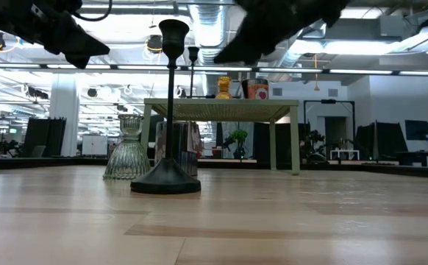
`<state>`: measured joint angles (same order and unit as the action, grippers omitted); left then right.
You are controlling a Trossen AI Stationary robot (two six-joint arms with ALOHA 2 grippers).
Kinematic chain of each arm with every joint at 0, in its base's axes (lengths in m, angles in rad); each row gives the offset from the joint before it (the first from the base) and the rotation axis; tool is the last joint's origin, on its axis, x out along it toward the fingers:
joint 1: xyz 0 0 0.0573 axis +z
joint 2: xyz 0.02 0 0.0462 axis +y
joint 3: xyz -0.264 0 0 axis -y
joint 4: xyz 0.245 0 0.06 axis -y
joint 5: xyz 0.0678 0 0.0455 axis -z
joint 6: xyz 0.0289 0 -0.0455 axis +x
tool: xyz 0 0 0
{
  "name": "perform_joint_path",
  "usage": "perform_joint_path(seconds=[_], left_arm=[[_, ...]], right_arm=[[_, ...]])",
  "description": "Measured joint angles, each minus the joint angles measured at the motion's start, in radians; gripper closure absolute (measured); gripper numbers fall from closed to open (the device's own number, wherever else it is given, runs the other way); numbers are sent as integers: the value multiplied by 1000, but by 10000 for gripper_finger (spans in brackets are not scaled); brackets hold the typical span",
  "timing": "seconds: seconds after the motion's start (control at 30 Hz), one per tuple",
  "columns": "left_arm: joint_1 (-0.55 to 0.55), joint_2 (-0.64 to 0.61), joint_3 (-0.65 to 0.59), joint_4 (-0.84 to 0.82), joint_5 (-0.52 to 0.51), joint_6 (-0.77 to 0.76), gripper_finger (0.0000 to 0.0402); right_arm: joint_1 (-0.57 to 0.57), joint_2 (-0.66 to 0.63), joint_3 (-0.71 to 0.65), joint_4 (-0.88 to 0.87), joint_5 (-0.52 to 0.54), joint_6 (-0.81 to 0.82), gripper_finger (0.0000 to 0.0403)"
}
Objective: Pick & Place candle stick holders
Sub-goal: Put the scented candle on the shelf aligned with the other scented candle
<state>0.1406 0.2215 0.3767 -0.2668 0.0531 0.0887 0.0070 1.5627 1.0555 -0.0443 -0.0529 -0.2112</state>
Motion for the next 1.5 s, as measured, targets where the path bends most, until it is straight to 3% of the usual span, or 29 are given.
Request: perform_joint_path(seconds=[0.23,0.4,0.6,0.9,1.5], left_arm=[[0,2,0,5,0,0,394],[0,2,0,5,0,0,394],[0,2,0,6,0,0,394],[0,2,1,6,0,0,394],[0,2,1,3,0,0,394]], right_arm=[[-38,124,156,-219,1,108,403],[19,178,256,-337,2,-52,395],[63,236,308,-346,109,-225,354],[26,294,317,-322,137,-277,308],[4,383,320,-256,182,-313,299]])
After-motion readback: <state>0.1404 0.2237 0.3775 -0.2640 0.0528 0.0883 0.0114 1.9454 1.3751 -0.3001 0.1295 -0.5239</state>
